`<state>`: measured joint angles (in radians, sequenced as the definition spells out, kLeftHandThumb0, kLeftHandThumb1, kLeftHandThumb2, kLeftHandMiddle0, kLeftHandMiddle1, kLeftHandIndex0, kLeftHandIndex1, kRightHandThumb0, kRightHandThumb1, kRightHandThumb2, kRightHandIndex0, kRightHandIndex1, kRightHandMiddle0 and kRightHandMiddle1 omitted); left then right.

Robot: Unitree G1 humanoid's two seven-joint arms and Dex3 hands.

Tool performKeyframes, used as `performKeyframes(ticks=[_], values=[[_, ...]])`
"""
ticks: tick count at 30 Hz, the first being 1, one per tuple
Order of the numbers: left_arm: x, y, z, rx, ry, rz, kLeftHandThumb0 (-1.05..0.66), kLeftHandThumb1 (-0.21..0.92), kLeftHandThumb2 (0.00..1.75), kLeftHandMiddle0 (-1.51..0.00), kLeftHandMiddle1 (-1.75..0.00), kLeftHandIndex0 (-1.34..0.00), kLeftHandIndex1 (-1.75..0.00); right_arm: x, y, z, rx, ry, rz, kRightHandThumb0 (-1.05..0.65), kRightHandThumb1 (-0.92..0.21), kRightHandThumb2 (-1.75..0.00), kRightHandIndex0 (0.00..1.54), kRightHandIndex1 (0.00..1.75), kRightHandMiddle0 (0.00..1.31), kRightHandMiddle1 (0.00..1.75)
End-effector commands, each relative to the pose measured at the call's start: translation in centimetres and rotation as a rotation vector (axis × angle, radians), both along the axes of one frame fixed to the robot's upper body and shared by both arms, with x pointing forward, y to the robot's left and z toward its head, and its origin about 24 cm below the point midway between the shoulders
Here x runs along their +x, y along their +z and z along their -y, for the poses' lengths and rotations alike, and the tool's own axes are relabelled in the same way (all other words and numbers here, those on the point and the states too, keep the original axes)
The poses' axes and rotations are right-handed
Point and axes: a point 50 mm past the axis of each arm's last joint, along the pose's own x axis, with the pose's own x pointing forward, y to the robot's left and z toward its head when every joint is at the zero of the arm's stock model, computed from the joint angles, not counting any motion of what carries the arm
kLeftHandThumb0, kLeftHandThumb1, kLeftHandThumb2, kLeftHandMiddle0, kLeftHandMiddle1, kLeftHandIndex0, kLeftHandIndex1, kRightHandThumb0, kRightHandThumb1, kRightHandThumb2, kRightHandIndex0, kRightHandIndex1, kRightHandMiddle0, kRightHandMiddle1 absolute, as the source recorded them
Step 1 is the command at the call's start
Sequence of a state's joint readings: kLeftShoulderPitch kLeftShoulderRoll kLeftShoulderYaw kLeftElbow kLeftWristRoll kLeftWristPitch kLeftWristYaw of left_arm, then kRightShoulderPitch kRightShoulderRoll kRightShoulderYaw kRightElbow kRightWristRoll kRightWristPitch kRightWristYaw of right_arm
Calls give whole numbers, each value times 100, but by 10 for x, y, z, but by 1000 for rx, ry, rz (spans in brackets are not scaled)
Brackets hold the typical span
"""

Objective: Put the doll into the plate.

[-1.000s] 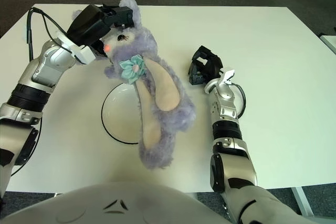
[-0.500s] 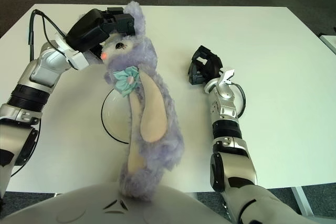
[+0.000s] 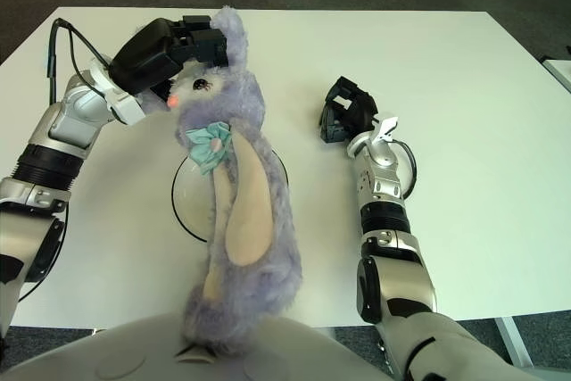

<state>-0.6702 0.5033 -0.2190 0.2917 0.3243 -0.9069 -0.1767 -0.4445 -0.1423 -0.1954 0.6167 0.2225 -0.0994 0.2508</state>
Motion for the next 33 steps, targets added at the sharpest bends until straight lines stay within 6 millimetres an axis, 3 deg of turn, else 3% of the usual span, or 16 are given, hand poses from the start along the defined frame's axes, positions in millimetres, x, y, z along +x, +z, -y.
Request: performKeyframes(ticks=[1, 13, 17, 23, 24, 27, 33], values=[[-1, -3, -2, -4, -5, -11, -1, -7, 173, -87, -175, -73, -168, -25, -52, -1, 48, -7, -241, -1, 12, -175, 93, 175, 80, 156], [-1, -5, 0, 14, -4, -18, 0, -7, 175, -88, -175, -69, -173, -25, -53, 0, 60, -15, -253, -1, 12, -175, 93, 175, 80, 156], [-1, -4, 0, 43, 4, -14, -1, 7, 159, -70, -175, -65, -174, -24, -53, 0, 59, -19, -259, -1, 12, -175, 93, 175, 80, 157], [0, -4, -1, 131, 23, -36, -1, 14, 152, -63, -175, -62, -174, -24, -53, 0, 55, -18, -263, -1, 12, -175, 93, 175, 80, 156], [0, -4, -1, 141, 26, -37, -1, 13, 149, -68, -175, -66, -162, -24, -53, 0, 55, -18, -263, -1, 12, -175, 93, 175, 80, 156], [0, -3, -1, 165, 38, -35, -1, 13, 145, -73, -175, -69, -149, -24, -53, 0, 55, -15, -264, -1, 12, -175, 93, 175, 80, 156], [-2, -3, -1, 194, 55, -39, -1, 16, 140, -71, -175, -68, -145, -24, -53, 0, 56, -10, -267, -1, 12, -175, 93, 175, 81, 155]])
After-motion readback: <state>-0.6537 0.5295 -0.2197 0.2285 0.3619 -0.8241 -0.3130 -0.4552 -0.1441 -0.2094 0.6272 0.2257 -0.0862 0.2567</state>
